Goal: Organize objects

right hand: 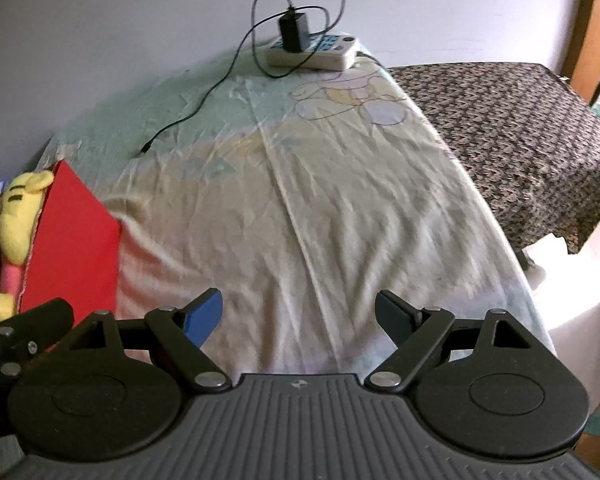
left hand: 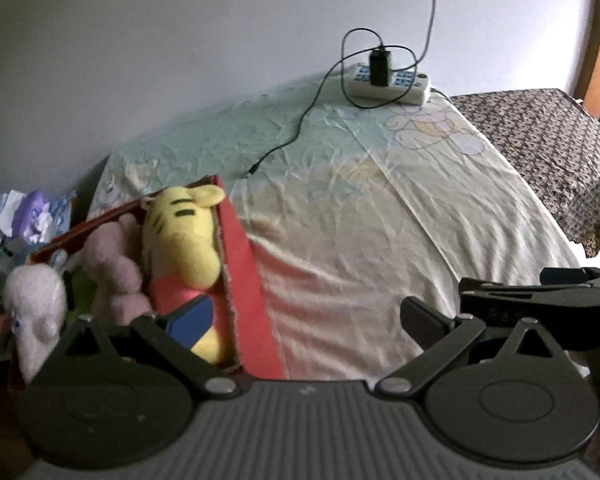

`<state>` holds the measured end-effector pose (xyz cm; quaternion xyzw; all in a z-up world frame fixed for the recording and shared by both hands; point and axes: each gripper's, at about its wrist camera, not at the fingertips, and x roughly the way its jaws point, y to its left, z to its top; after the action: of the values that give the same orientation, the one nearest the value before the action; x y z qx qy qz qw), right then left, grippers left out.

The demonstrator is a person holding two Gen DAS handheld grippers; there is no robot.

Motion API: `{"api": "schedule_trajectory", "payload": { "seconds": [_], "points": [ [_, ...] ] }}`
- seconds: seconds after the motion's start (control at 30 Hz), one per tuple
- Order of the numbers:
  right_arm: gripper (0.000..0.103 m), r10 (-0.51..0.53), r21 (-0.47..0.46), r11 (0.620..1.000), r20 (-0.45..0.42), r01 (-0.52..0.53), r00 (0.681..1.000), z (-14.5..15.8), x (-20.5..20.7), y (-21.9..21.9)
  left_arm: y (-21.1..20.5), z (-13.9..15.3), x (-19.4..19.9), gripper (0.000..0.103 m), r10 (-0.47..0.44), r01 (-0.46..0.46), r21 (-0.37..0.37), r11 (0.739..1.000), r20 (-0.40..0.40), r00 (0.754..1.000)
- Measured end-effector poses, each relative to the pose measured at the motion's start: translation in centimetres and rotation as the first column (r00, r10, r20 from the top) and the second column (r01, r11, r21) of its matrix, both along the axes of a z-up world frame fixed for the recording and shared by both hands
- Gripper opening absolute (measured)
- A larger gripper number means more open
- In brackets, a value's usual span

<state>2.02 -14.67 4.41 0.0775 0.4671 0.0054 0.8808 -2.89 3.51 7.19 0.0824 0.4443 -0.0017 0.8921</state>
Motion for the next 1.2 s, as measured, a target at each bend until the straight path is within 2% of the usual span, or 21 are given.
{"api": "schedule_trajectory", "payload": {
  "seconds": [0.3,0.67,0.97,1.2],
  "points": [
    [0.086,0.099,0.011,0.995,-0.012,-0.099,0.995,0.5,0.7,2.9,3.6,0.5,0.2,0.100,0.097,-0.097,-0.025,0.995,-0.022,0.995],
    [0.086,0.202,0.042,0.979,0.006,-0.202,0.979,2.7,1.4,5.8,7.9,0.6,0.1,0.100,0.190,-0.195,-0.074,0.978,-0.064,0.980],
    [0.086,0.293,0.053,0.953,0.070,-0.297,0.954,4.5,2.1,8.4,12.0,1.3,-0.4,0.100,0.324,-0.328,-0.060,0.943,-0.063,0.944],
    [0.086,0.363,0.077,0.925,0.100,-0.371,0.926,5.6,1.9,10.6,13.4,1.8,-1.7,0.100,0.387,-0.389,-0.033,0.921,-0.056,0.920]
  ]
}}
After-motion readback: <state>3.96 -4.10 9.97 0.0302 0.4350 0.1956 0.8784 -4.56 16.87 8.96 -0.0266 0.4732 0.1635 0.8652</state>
